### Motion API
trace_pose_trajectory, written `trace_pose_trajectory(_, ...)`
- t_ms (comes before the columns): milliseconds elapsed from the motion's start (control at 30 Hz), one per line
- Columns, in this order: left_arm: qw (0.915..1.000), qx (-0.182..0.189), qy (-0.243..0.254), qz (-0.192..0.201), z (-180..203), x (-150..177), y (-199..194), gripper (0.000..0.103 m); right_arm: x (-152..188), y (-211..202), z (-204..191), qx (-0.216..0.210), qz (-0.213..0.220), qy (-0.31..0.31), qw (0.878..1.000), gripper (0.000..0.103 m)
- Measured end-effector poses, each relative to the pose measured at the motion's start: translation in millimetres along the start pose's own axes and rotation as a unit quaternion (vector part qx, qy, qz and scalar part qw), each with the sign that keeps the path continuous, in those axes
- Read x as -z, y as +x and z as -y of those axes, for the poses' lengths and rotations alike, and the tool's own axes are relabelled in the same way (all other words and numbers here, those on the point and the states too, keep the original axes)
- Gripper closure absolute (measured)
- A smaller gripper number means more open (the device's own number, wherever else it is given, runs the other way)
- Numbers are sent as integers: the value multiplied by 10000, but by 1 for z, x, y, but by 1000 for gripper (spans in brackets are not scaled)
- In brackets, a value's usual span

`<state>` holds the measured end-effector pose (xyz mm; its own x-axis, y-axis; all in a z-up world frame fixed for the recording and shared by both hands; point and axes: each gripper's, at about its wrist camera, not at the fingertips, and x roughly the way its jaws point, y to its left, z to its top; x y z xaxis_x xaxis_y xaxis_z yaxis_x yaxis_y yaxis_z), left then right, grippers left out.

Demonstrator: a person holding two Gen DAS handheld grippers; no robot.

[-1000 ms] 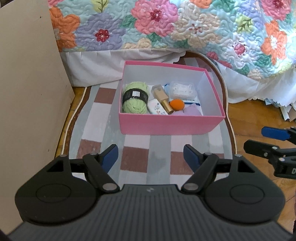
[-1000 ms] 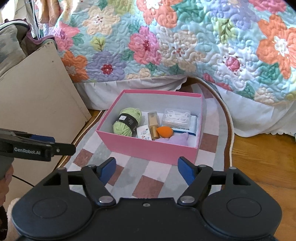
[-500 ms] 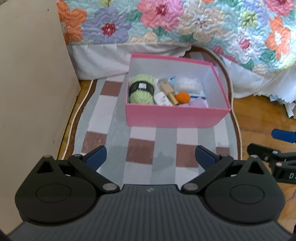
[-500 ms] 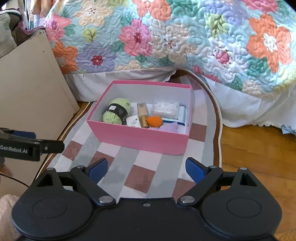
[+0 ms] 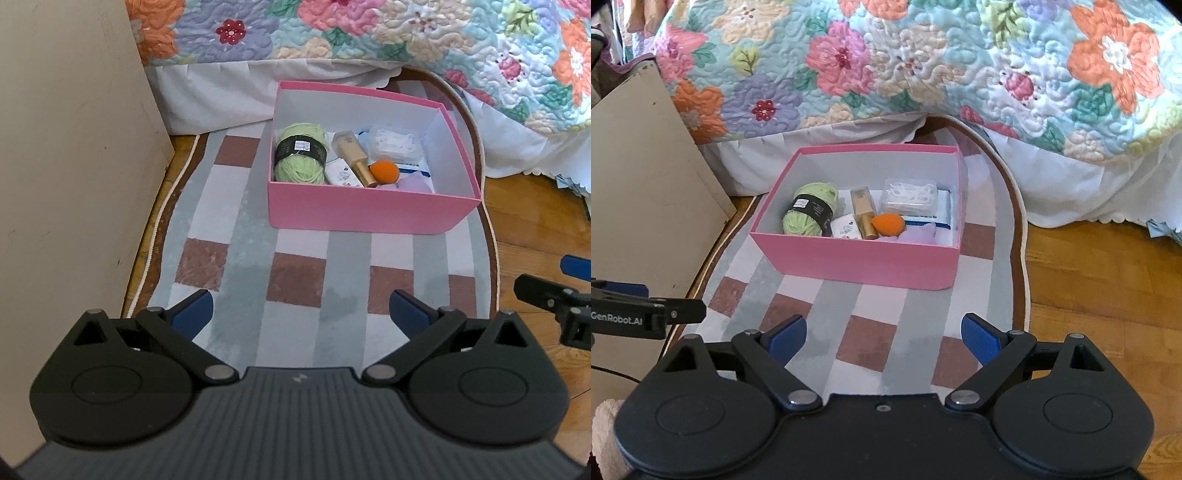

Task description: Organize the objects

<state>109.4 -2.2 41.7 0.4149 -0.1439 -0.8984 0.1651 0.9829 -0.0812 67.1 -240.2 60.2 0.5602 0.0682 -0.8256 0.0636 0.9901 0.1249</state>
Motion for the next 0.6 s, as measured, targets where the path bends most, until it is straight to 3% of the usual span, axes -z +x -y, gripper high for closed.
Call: trace_pose_trajectory(600,9998,-105,80,-142,-2,2,4,0,1,7,2,267,-170,56,9995,10)
